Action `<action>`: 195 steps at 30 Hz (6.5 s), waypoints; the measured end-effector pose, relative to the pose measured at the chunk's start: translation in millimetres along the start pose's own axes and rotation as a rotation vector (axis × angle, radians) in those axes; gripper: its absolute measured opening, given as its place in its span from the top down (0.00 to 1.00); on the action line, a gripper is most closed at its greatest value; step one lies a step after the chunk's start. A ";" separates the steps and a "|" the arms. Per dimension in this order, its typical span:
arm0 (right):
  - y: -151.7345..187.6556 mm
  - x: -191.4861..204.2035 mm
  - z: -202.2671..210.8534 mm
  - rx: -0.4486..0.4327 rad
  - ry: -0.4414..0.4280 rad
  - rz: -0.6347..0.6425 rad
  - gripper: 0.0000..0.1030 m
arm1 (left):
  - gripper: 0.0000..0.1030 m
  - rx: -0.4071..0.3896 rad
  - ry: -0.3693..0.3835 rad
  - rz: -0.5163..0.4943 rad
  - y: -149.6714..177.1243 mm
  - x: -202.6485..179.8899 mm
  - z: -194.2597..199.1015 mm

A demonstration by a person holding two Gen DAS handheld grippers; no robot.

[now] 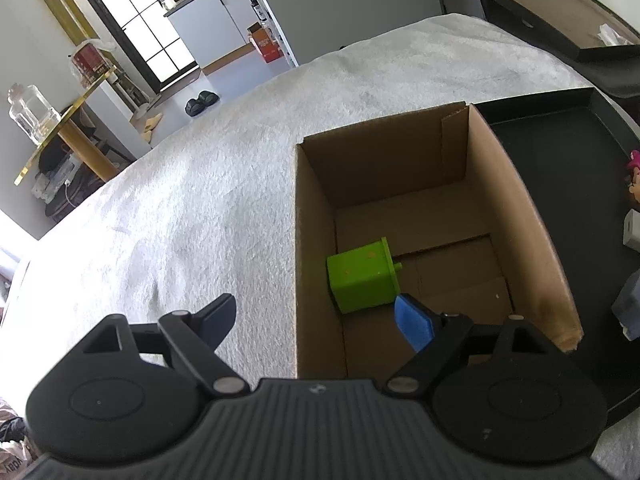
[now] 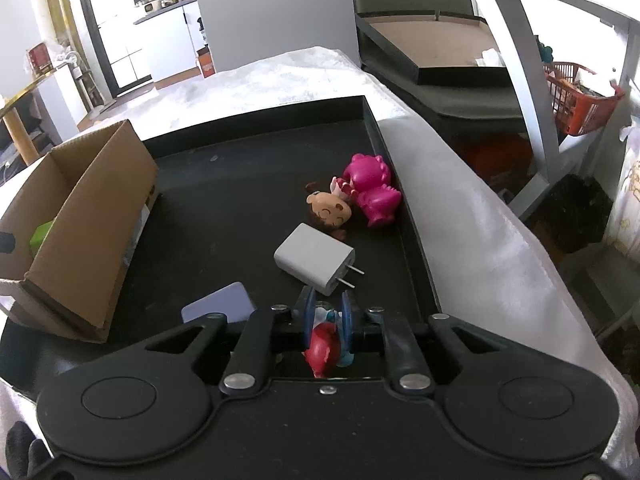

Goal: Organize rigid objects
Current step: 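Lift the bird figure with the right gripper over the cardboard box, then lower the bird figure into the box and open the right gripper, then move the right gripper back over the tray toward the lavender block, then lower the right gripper and close it on the lavender block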

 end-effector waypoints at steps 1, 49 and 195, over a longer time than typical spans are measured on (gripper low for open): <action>-0.6 0.2 -0.4 0.000 0.002 0.002 0.80 | 0.17 -0.001 0.000 0.000 -0.2 -0.3 -0.1; -49.1 69.2 42.7 -0.083 0.008 0.132 0.73 | 0.24 -0.045 0.058 0.075 8.5 25.9 -1.4; 0.1 72.4 -11.8 0.125 0.037 0.176 0.23 | 0.19 -0.008 0.016 0.036 1.5 9.8 -8.3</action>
Point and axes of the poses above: each gripper's, at about its wrist camera, not at the fingertips, and z roughly against the way its jaws point, x to its left, y to its underside, the point moved 4 cm from there along -z, roughly the way its jaws point, and after that the axes turned 12 degrees about x, right-handed, at the moved point
